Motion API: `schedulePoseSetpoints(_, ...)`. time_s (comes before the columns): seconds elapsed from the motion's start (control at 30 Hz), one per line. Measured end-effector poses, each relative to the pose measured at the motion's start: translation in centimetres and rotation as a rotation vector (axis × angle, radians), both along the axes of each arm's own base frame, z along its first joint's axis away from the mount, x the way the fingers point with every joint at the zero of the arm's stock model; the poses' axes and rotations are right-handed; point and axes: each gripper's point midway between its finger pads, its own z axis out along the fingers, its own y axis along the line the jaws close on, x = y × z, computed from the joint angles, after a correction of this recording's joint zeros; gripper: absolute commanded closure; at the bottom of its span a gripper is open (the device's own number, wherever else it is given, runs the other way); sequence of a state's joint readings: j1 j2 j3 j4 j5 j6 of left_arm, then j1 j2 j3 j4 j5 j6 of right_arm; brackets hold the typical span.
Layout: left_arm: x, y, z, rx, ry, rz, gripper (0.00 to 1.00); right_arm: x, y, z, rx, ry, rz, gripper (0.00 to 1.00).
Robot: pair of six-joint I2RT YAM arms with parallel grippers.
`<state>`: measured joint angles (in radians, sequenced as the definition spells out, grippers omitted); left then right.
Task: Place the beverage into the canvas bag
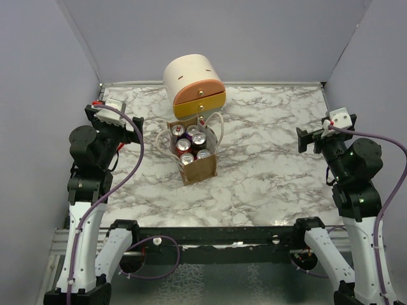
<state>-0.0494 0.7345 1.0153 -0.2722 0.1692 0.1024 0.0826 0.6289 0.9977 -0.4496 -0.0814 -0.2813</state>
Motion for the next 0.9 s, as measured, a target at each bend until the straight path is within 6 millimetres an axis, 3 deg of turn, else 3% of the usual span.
schedulePoseSetpoints(0.9, 0.4, 0.0, -1.8, 0.000, 0.071, -0.002, 0.01, -0.2, 0.5, -1.8, -0.001, 0.043, 0.038, 0.00)
